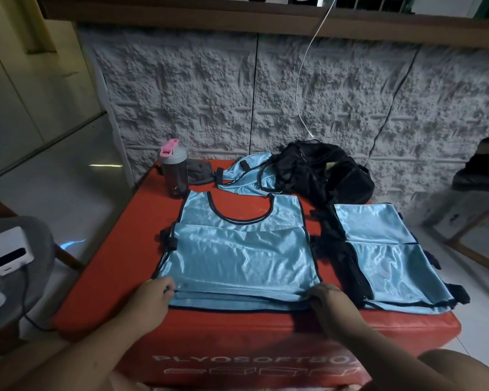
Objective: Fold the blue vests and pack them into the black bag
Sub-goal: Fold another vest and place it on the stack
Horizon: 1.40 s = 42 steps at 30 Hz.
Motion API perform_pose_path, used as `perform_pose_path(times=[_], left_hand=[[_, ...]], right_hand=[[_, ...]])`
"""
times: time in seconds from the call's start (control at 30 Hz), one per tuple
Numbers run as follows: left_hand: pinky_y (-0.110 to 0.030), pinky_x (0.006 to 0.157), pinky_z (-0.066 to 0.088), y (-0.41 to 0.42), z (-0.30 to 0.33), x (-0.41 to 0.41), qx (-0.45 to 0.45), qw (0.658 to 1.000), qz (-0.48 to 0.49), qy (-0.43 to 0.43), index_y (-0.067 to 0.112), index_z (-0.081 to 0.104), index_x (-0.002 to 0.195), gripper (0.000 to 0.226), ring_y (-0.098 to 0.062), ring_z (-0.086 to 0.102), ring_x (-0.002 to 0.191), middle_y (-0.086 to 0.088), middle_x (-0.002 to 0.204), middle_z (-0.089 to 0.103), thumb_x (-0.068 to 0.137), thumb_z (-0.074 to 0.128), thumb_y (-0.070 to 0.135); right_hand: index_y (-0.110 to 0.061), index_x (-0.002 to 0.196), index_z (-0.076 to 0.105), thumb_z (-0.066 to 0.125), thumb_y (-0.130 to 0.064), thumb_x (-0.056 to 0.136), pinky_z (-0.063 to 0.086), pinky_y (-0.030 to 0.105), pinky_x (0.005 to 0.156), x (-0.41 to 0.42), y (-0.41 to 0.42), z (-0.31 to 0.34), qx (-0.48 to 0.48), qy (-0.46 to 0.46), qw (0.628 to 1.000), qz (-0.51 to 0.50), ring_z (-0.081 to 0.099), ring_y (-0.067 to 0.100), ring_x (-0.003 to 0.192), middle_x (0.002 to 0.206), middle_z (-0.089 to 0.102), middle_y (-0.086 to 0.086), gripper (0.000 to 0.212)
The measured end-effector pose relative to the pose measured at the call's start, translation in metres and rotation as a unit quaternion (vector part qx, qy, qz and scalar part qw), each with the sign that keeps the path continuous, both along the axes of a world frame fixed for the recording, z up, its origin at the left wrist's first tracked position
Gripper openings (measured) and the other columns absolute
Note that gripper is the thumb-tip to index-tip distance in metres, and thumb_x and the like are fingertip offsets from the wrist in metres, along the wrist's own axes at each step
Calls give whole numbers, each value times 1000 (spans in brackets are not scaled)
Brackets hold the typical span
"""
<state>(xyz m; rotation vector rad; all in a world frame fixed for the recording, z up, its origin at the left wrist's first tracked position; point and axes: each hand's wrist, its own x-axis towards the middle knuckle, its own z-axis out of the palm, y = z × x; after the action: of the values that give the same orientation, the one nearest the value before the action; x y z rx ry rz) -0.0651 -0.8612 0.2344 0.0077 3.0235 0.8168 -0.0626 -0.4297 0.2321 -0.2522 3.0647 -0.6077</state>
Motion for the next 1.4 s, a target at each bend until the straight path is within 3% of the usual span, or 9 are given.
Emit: perform_pose_path(times=[0.13,0.33,0.43,0.6,0.77,1.03,1.13,1.23,1.4], left_hand=[[-33,65,50,1,-1,-3,36,999,10,-10,27,51,91,23,-11,54,61,5,67,57,94,58,5],[-33,66,53,-2,8,-8,-8,999,-8,-31,32,47,84,40,-12,56,73,8,81,57,75,53,-6],[-34,70,50,-4,14,-14,-26,997,-3,72,26,62,93,43,-16,55,81,11,82,54,76,57,-14],[-26,68,37,-1,22,-16,-5,981,6,194,12,64,86,38,-11,46,80,8,82,52,69,57,-20],[-23,60,38,-8,6,-8,-28,997,-27,64,32,49,77,44,-5,50,71,11,78,54,77,57,-11],[-31,56,41,-8,7,-3,-40,996,-28,69,27,47,74,35,-10,50,65,7,71,52,85,53,-5],[-31,70,48,-15,-1,-4,-43,998,-42,37,36,49,70,45,-9,55,77,11,82,55,79,58,-7],[-24,89,44,-15,-2,-2,-59,996,-61,7,36,64,90,49,-5,53,98,13,102,56,74,57,-10],[-22,100,43,-23,-3,-5,-60,996,-64,-16,40,67,100,57,-6,53,109,14,110,58,71,60,-8]], right_hand=[[-30,82,66,67,-20,91,47,30,68,-10,-1,1,-58,-20,996,-70,63,15,76,79,68,-9,14],[-25,99,80,72,-13,83,47,25,76,-18,-1,10,-48,18,994,-93,68,18,92,96,74,-4,22],[-26,96,81,73,-11,83,49,27,72,-23,-2,25,-73,82,987,-118,67,18,83,94,72,-6,22],[-25,91,78,71,5,81,38,-4,76,-20,-10,36,-165,113,974,-104,66,4,83,91,71,-16,32],[-26,93,80,63,-2,74,51,25,88,-11,-2,15,-31,-24,999,-25,70,20,97,103,76,-6,35],[-20,93,80,59,-2,70,51,29,82,-7,0,12,3,35,999,-4,66,26,95,96,75,0,35],[-25,108,80,60,-3,73,48,25,91,-3,0,6,26,17,999,18,62,20,104,108,75,-5,46],[-26,108,79,68,-13,75,49,26,92,-1,0,6,33,12,999,25,63,20,106,110,75,-6,37],[-35,114,76,82,-41,72,49,31,96,-3,6,7,61,-13,997,49,61,14,111,121,69,-16,42]])
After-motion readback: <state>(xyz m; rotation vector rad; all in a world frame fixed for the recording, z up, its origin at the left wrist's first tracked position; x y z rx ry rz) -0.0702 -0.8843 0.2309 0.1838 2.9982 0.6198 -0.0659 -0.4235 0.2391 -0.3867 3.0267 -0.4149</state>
